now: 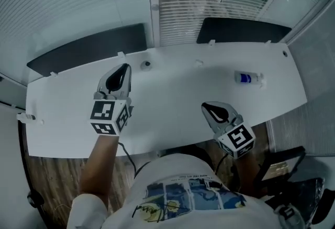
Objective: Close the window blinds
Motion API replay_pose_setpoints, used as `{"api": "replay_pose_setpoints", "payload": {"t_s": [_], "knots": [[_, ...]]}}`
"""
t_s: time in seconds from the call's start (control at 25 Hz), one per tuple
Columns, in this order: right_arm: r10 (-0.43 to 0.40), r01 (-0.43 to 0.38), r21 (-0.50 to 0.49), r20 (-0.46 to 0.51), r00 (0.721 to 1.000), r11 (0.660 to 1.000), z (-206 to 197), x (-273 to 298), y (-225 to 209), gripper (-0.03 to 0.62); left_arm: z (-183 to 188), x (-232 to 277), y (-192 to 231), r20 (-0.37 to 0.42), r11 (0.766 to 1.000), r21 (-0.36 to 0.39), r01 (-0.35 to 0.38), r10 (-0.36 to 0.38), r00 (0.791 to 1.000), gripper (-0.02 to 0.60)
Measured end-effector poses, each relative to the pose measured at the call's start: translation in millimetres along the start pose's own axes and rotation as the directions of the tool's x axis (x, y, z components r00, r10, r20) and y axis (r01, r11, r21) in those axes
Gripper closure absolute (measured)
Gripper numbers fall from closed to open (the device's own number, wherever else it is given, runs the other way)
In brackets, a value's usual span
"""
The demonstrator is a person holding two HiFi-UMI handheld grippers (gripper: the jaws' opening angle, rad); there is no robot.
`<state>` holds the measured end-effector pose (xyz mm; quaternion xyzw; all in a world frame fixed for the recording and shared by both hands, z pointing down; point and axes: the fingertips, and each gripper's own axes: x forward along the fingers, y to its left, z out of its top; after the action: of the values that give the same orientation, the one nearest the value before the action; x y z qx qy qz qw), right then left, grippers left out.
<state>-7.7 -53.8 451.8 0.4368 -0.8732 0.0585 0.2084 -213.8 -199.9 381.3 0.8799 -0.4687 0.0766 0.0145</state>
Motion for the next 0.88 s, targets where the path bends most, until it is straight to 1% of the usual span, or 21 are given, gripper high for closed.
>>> {"api": "replay_pose_setpoints", "payload": {"t_s": [0.04, 0.16, 0.28, 0.4, 0.48, 0.68, 0.88], "knots": [[-0.005, 0.005, -0.001, 0.001, 1.0, 1.0, 1.8, 1.2, 3.9, 0.591, -5.6, -6.5, -3.9, -0.007, 1.0, 0.002, 0.022, -0.022, 1.0, 0.577], [-0.001, 0.001, -0.005, 0.01, 1.0, 1.0, 7.3, 8.5, 16.8, 0.591, -22.0, -25.5, -11.8, -0.042, 0.995, 0.0, 0.099, -0.099, 0.994, 0.577], [-0.002, 0.001, 0.006, 0.013, 1.0, 1.0, 15.5, 8.3, 31.1, 0.591, -37.3, -42.6, -24.3, -0.081, 0.983, -0.014, 0.182, -0.183, 0.98, 0.577], [0.018, -0.018, -0.003, 0.022, 1.0, 1.0, 21.6, 8.6, 42.9, 0.591, -46.3, -61.0, -41.6, -0.091, 0.97, -0.031, 0.241, -0.243, 0.966, 0.577], [0.023, -0.023, -0.026, 0.021, 1.0, 0.999, 21.7, 6.2, 48.4, 0.591, -50.4, -73.8, -55.4, -0.088, 0.963, -0.04, 0.265, -0.268, 0.96, 0.577], [0.043, -0.041, -0.05, 0.034, 0.998, 0.998, 21.9, -9.4, 55.8, 0.591, -57.0, -97.4, -96.0, -0.103, 0.953, -0.019, 0.302, -0.302, 0.948, 0.577], [0.069, -0.066, -0.061, 0.045, 0.997, 0.996, 19.9, -31.5, 56.5, 0.591, -50.9, -106.3, -131.2, -0.101, 0.946, -0.041, 0.32, -0.323, 0.941, 0.577]]}}
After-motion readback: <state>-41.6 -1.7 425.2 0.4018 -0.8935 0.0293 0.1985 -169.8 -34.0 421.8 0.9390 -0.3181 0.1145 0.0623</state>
